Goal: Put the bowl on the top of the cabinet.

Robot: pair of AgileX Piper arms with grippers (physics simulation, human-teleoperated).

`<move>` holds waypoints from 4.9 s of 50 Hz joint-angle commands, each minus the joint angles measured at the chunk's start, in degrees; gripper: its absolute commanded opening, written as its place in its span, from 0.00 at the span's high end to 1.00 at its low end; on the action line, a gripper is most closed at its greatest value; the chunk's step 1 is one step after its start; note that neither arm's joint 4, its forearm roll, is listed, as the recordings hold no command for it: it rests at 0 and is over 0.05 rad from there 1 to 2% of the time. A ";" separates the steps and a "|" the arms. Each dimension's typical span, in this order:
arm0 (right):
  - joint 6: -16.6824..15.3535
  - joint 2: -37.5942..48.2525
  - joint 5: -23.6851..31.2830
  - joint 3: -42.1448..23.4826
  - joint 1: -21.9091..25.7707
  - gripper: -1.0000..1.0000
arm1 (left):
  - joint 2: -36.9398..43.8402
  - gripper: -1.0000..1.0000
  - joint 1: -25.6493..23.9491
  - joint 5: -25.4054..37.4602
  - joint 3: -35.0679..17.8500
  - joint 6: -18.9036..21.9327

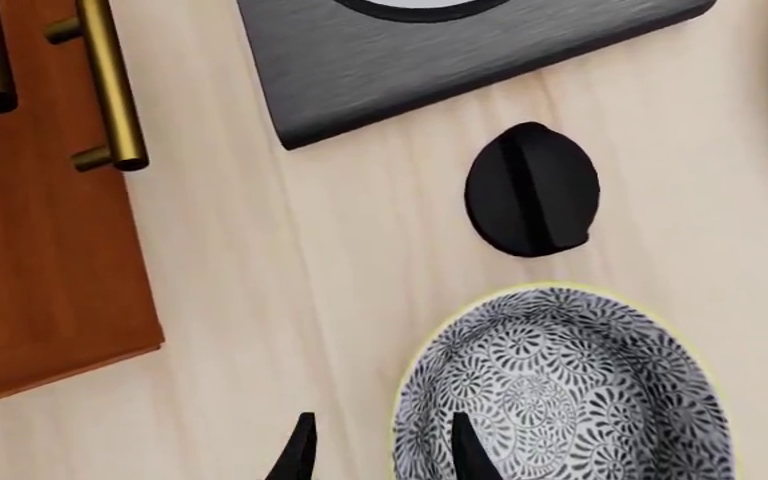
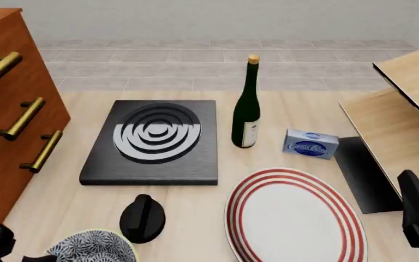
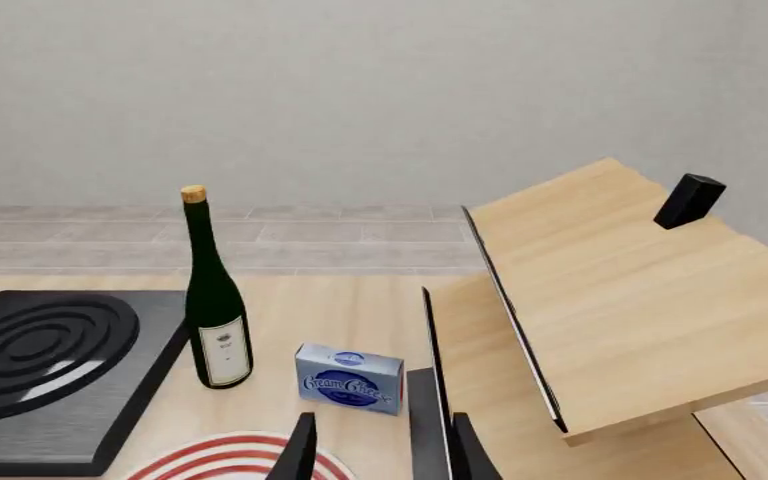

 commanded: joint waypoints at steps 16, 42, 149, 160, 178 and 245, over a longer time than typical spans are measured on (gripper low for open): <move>0.01 0.00 0.00 0.00 -0.01 0.00 | 2.70 0.00 0.18 -4.90 4.31 2.00; 0.00 0.00 0.00 0.00 -0.01 0.00 | 4.38 0.00 -0.52 -8.59 6.88 1.94; 0.00 0.01 0.00 0.00 0.01 0.00 | 6.34 1.00 10.00 -8.60 -28.70 -6.52; 0.01 0.00 0.00 0.00 0.00 0.00 | 8.42 1.00 12.84 -9.14 -35.26 -11.63; -0.01 0.00 0.00 0.00 0.00 0.00 | 11.58 1.00 20.71 -12.48 -40.31 -13.94; 0.01 0.01 0.00 0.00 0.01 0.00 | 26.77 1.00 48.80 -24.62 -51.08 -38.67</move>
